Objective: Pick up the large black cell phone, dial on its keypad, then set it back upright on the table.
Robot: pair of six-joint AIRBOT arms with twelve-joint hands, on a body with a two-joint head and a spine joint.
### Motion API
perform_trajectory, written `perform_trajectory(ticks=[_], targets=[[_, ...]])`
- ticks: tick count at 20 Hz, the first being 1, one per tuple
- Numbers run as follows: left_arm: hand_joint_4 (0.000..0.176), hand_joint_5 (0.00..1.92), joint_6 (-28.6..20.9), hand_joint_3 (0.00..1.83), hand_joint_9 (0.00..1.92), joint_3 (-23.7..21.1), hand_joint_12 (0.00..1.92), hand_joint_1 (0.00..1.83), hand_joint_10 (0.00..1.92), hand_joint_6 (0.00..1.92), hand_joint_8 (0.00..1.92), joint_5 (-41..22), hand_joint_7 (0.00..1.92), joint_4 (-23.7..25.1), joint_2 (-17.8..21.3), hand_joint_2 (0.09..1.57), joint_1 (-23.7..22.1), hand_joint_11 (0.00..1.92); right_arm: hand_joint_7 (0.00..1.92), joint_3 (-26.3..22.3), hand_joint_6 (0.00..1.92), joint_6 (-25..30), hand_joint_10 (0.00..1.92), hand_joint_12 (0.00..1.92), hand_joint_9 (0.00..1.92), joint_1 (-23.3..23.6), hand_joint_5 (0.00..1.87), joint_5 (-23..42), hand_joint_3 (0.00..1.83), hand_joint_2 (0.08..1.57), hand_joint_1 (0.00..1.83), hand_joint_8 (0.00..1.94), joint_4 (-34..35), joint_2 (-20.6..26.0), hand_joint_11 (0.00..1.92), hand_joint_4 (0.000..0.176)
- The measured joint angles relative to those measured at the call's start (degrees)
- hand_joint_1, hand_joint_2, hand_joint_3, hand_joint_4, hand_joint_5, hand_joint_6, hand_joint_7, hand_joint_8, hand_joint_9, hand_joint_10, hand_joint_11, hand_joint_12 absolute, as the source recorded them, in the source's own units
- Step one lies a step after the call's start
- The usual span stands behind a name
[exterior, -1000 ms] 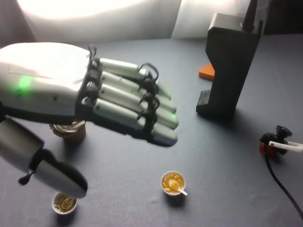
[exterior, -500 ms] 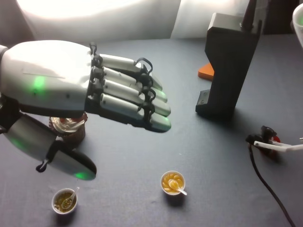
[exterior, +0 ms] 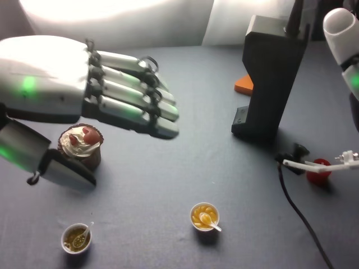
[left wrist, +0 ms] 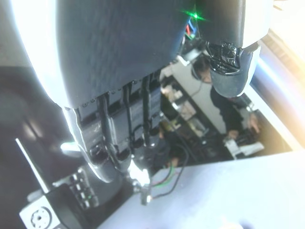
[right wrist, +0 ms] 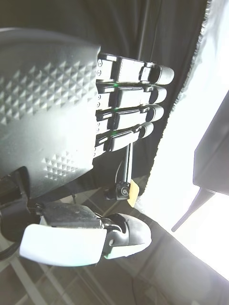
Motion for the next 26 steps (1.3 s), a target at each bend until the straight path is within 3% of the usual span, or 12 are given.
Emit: perform_trajectory(ticks=[3,5,9,12,21,26], targets=[[0.0,0.25,-1.05,0.0,0.24,1.66,0.68,0.23,0.0,0.0,0.0,-0.59,0.25,0.17,-0.13,1.2,0.33,0.0,0.0,1.68,0.0,-0.04,0.0,0.14,0.0,1.22,0.0,-0.07,0.0,0.99,0.69,0.0,1.11,-1.49,0.0,0.0],[0.0,0.26,-1.09,0.0,0.24,1.75,0.67,0.24,0.0,0.0,0.0,-1.36,0.25,0.24,-1.09,1.2,0.72,0.0,0.0,2.25,0.0,0.0,0.0,0.24,0.01,1.55,0.0,0.09,0.0,0.95,0.82,0.0,1.51,-2.1,0.0,0.0],[0.0,0.23,-1.22,0.0,0.19,1.75,0.55,0.23,0.0,0.0,0.0,-1.79,0.23,0.42,-2.1,1.2,1.14,0.0,0.0,2.78,0.0,-0.07,0.0,0.16,0.0,1.55,0.0,-0.04,0.0,0.92,0.98,0.0,1.97,-2.73,0.0,0.0],[0.0,0.25,-1.22,0.0,0.23,1.75,0.6,0.24,0.0,0.0,0.0,-0.46,0.24,-0.46,-2.1,1.19,1.14,0.0,0.0,3.5,0.0,-0.07,0.0,0.14,0.0,1.68,0.0,-0.37,0.0,0.88,1.05,0.0,1.92,-3.3,0.0,0.0],[0.0,0.25,-2.32,0.0,0.22,1.75,0.58,0.27,0.0,0.0,0.0,0.44,0.25,-1.16,-2.14,1.19,1.57,0.0,0.0,2.97,0.0,-0.17,0.0,0.0,0.0,2.91,0.0,-2.43,0.0,0.88,0.9,0.0,-1.29,-3.34,0.0,0.0],[0.0,0.25,-2.58,0.0,0.23,1.57,0.6,0.28,0.0,0.0,0.0,0.39,0.26,-1.22,-2.45,1.18,2.14,0.0,0.0,2.93,0.0,-0.17,0.0,0.0,0.0,2.89,0.01,-3.21,0.0,0.86,0.95,0.0,-1.05,-3.48,0.0,0.0]])
